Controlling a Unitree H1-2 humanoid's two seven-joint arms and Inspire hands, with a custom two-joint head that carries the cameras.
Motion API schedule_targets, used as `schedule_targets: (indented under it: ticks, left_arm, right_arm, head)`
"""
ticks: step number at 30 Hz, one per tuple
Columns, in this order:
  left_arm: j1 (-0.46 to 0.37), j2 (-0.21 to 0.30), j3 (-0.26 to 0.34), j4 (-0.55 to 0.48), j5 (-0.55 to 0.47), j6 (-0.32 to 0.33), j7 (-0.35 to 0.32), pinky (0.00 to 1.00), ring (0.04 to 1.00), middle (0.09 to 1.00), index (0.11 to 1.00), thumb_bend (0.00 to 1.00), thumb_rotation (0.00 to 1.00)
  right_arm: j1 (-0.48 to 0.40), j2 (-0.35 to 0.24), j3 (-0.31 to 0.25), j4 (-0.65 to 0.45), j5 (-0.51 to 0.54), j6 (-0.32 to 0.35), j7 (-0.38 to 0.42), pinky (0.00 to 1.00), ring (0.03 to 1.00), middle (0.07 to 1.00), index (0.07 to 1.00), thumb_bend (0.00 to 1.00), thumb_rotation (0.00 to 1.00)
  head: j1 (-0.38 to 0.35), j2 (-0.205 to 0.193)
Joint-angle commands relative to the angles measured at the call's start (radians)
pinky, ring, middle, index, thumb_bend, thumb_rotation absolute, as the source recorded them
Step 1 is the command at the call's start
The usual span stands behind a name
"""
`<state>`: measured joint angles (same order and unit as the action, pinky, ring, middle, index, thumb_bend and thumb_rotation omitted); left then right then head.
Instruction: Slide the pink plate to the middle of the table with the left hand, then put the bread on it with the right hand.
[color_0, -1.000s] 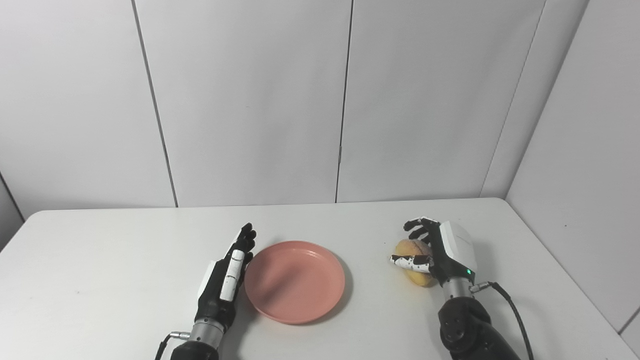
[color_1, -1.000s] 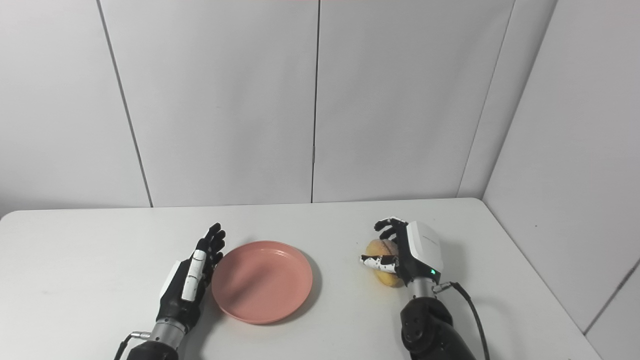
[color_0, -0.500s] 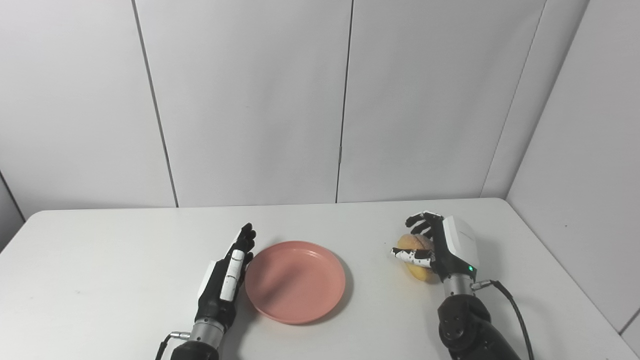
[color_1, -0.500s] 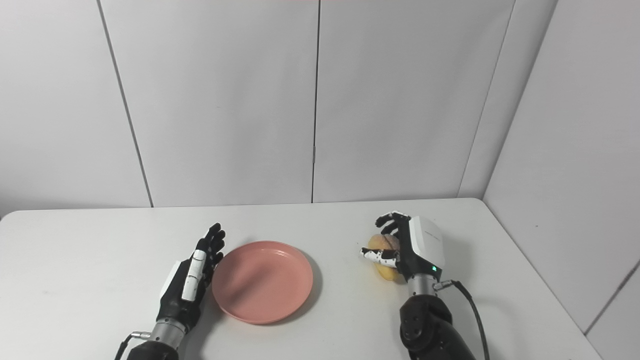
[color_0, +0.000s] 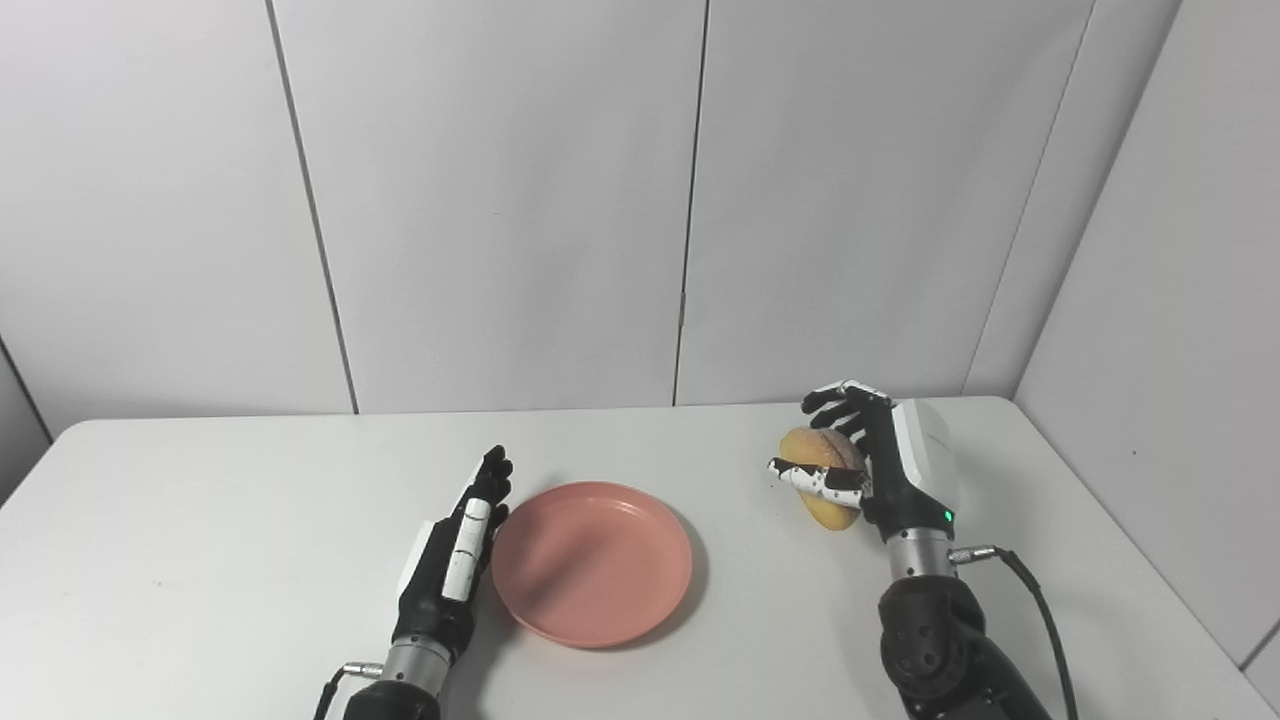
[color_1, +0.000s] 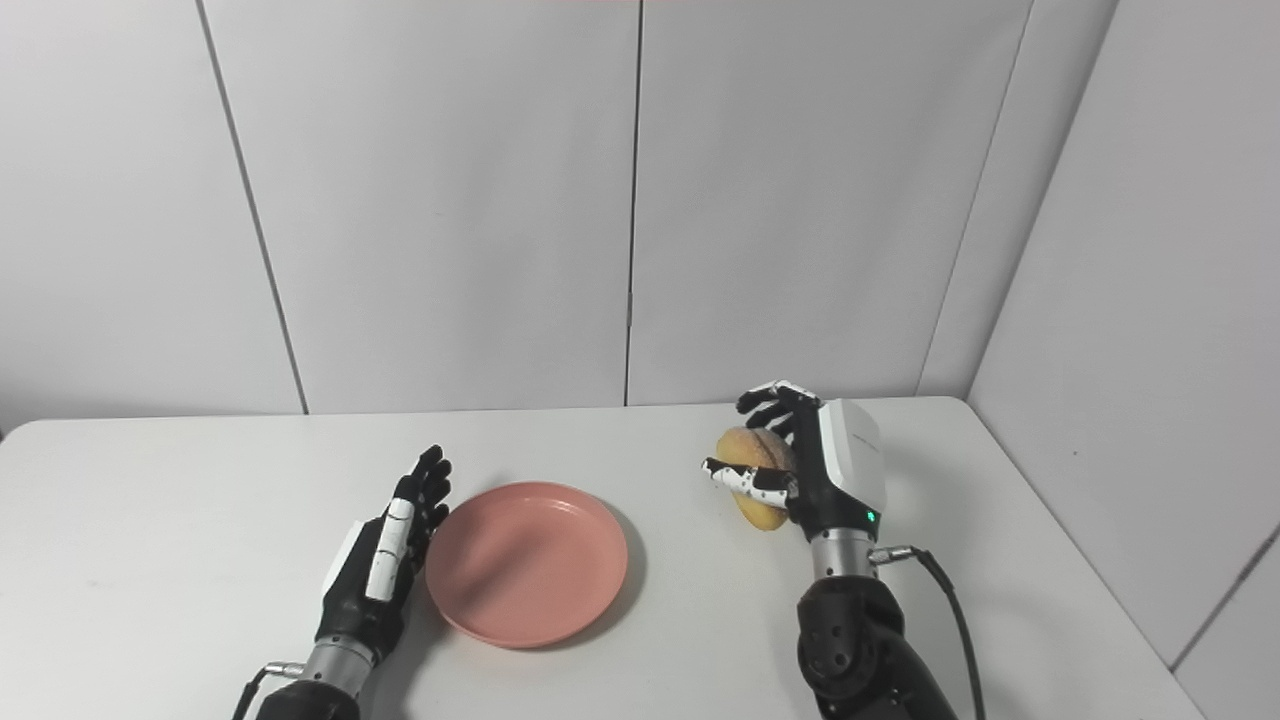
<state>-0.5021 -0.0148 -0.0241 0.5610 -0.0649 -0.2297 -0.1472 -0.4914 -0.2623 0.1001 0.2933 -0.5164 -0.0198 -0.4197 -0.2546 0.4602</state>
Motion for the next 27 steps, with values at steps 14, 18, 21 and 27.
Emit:
schedule_targets:
  ticks: [14, 18, 21, 27]
  left_arm:
    - [-0.016, -0.029, 0.012, 0.049, 0.003, -0.073, 0.058, 0.96, 0.97, 0.961, 0.929, 0.72, 1.0]
    - [-0.019, -0.022, 0.015, 0.043, 0.002, -0.04, 0.06, 0.99, 0.987, 0.974, 0.942, 0.74, 1.0]
    - [-0.02, -0.014, 0.011, 0.037, 0.012, -0.021, 0.064, 1.0, 0.998, 0.991, 0.957, 0.76, 1.0]
    - [-0.026, 0.001, 0.005, 0.029, 0.019, 0.018, 0.065, 1.0, 1.0, 1.0, 0.975, 0.79, 1.0]
  right_arm:
    - [-0.039, 0.072, 0.036, -0.106, 0.026, -0.061, 0.118, 0.34, 0.413, 0.519, 0.492, 0.51, 0.0]
    - [-0.057, 0.093, 0.062, -0.092, 0.005, -0.054, 0.127, 0.37, 0.43, 0.481, 0.497, 0.51, 0.0]
    - [-0.071, 0.11, 0.079, -0.076, 0.012, -0.07, 0.137, 0.31, 0.395, 0.46, 0.512, 0.51, 0.0]
    - [-0.107, 0.148, 0.111, -0.017, 0.004, -0.082, 0.149, 0.29, 0.379, 0.46, 0.517, 0.51, 0.0]
  head:
    - [0.025, 0.0]
    - [0.031, 0.002]
    - [0.033, 0.005]
    - [0.04, 0.004]
